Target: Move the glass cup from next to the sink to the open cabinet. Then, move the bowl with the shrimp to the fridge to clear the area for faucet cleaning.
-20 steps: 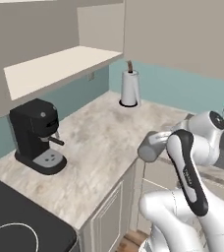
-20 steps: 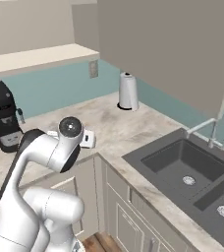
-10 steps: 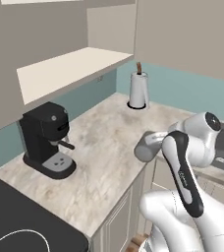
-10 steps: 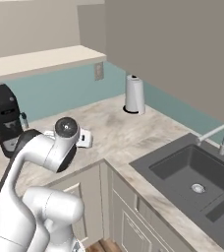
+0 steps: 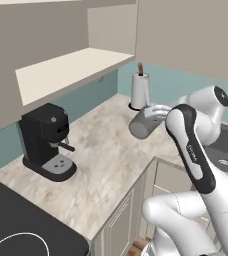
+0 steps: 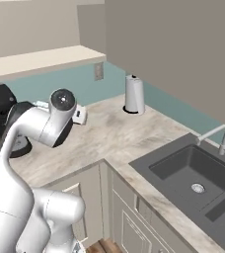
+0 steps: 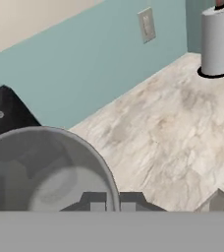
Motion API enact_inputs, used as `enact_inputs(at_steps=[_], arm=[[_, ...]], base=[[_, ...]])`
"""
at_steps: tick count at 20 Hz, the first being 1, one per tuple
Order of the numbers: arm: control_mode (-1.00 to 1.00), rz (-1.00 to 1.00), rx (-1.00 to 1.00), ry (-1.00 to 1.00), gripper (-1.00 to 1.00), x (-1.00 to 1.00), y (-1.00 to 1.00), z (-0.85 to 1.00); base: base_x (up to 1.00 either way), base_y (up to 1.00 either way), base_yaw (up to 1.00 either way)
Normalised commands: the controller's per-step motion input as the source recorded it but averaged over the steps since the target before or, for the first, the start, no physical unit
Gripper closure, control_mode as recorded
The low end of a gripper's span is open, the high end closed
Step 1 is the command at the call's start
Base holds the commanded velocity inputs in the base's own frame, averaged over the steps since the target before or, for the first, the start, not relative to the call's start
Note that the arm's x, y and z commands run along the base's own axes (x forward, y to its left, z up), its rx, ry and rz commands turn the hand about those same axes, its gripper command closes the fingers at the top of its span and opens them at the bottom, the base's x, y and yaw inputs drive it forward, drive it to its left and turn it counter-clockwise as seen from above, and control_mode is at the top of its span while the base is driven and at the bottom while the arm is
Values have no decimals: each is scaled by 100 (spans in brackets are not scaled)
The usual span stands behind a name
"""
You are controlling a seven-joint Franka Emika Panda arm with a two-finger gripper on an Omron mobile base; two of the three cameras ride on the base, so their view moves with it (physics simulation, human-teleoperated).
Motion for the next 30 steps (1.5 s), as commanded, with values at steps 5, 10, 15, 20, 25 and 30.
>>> enact_inputs(at_steps=[5,10,15,20,25,30], arm=[[-100,0,21,-2,100,1,8,96],[-100,0,18,-28,100,-8,1,38],[-100,-8,2,-26,100,8,51,72],[-100,-14,-1,-7,100,45,98,96],[-100,-9,-3,10,100,54,83,87],[-100,0,-2,31,100,48,40,28]], base=[[0,0,0],[0,0,0],[0,0,0],[0,0,0],[0,0,0],[0,0,0]])
